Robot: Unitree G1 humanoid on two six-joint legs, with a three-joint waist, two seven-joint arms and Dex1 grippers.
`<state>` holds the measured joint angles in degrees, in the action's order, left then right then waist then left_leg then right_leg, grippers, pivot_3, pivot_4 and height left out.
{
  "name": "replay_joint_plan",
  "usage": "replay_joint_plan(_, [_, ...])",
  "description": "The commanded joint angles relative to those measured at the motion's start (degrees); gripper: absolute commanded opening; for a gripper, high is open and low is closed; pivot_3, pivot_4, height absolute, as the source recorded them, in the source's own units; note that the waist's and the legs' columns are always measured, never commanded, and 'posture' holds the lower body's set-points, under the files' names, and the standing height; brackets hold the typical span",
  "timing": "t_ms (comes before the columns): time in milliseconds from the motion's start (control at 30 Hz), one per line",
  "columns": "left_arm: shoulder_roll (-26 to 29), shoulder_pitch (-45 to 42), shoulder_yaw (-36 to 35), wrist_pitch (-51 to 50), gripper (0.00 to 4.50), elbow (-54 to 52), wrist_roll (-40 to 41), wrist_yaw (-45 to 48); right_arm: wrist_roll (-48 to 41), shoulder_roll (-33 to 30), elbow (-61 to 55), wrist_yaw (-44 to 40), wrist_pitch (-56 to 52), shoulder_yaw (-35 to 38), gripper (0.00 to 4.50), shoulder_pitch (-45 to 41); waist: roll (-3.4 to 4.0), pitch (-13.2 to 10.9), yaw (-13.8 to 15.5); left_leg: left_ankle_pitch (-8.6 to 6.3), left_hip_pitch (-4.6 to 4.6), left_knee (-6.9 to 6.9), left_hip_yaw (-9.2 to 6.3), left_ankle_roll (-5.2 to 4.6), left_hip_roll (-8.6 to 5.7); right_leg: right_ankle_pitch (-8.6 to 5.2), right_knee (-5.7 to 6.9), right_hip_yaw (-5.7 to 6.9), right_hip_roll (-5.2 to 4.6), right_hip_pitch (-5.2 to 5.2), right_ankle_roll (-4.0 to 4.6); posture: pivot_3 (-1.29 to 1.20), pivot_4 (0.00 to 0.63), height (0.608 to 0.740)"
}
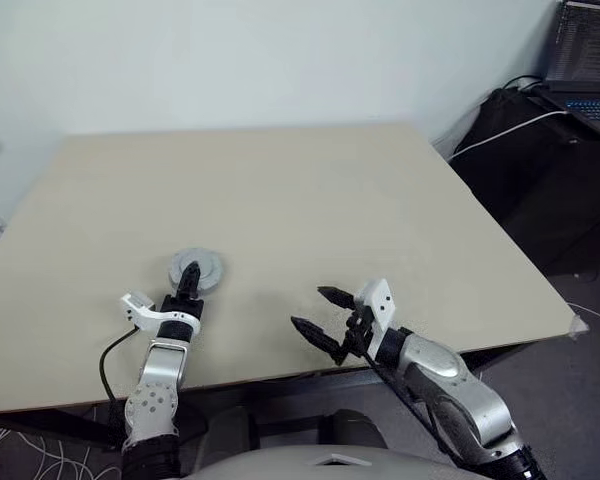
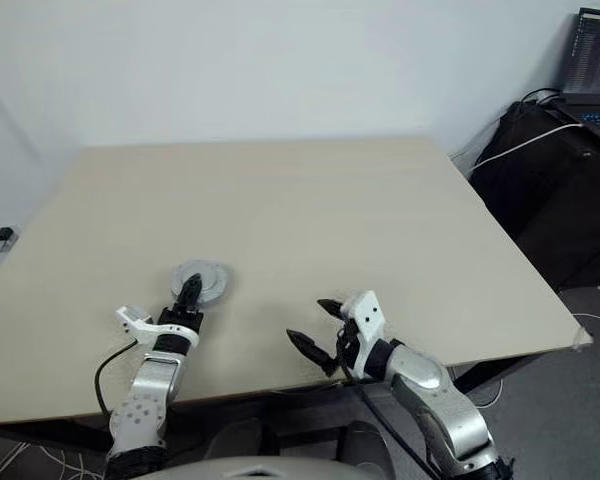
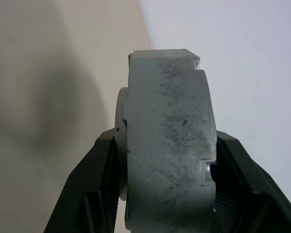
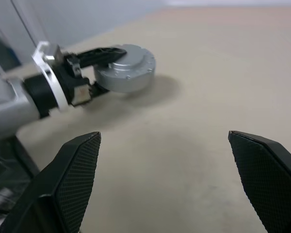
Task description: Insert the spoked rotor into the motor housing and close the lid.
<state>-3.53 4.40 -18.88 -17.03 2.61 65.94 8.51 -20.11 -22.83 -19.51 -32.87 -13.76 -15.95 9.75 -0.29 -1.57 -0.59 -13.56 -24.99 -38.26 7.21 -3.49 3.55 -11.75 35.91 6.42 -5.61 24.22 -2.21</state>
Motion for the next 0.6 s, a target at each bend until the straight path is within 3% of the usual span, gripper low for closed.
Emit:
replay_joint_plan(33, [0.5, -5.2, -1.1, 0.3, 2.12, 0.7, -1.3, 0.8, 3.1, 0.7, 1.1, -0.1, 3.9, 0.1, 4.50, -0.1, -0.09, 0.0, 0.1, 0.00, 0.01, -0.02, -0.01, 0.00, 0.01, 0.02, 0.00, 0.00, 0.00, -0.02, 0.02, 0.00, 0.000, 0.740])
replay_joint_plan(600, [2.4, -21.3, -4.4, 1.4, 2.12, 18.1, -15.0, -0.2, 7.9, 3.2, 5.1, 1.4, 9.4, 1.8, 4.50, 1.3, -0.22, 0.0, 0.1, 0.00, 0.31, -0.08, -0.13, 0.00, 0.01, 0.04, -0.01, 0.04, 0.02, -0.43, 0.04, 0.00, 0.000, 0.740])
